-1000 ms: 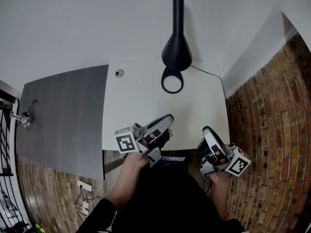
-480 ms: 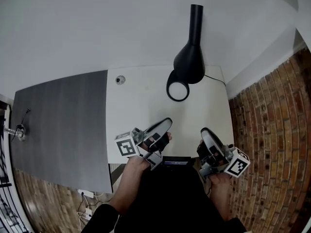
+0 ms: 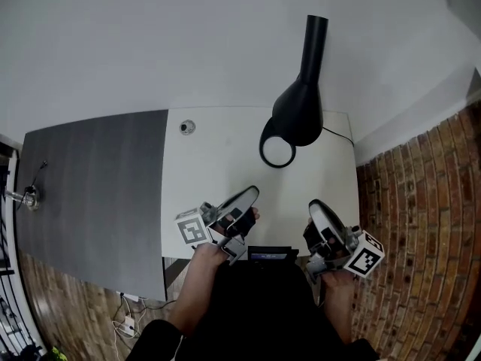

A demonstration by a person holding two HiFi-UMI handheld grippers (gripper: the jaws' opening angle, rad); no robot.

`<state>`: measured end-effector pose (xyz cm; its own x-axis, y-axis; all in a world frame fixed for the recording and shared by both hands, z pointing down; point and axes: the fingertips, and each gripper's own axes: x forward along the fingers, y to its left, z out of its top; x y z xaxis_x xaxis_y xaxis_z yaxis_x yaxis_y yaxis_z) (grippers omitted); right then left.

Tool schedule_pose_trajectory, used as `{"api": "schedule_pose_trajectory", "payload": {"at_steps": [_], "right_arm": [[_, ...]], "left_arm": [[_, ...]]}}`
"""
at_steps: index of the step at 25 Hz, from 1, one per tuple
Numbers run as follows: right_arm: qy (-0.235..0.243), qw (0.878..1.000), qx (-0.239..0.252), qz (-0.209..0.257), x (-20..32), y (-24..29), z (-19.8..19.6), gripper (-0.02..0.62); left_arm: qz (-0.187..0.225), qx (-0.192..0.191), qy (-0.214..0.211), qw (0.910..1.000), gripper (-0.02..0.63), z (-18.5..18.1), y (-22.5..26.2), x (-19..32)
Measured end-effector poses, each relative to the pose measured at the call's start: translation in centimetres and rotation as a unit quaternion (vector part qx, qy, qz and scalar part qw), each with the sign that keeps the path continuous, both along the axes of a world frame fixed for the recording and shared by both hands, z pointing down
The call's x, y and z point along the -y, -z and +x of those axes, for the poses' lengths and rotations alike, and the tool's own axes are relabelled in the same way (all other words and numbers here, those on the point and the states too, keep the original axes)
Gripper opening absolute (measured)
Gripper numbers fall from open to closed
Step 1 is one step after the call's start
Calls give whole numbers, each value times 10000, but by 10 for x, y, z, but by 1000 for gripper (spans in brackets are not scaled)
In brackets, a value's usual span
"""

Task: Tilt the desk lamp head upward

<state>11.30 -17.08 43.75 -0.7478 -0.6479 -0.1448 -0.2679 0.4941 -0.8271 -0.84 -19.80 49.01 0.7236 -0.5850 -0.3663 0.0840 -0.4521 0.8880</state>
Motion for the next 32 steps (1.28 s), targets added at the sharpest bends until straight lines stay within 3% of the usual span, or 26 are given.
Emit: {"api": "schedule_pose_trajectory", "payload": {"at_steps": [10,15,24,32], "right_arm": [[772,9961,406,-167,47,-27,20,30],[993,9937,442,-260,70,-49,37,74],[1069,9939,-16,-256,101,-75,25,110],[1166,9916,-403,-391,103,-92,-1,173]], "left_arm": [[-49,800,369,9961,34,32,-2,30],[-202,1123,490,9923,34,38,-11,37],[-283,1195,418,9916,34,35,-39,75],[-619,1336,163,9890,34,43,-113,116]]}}
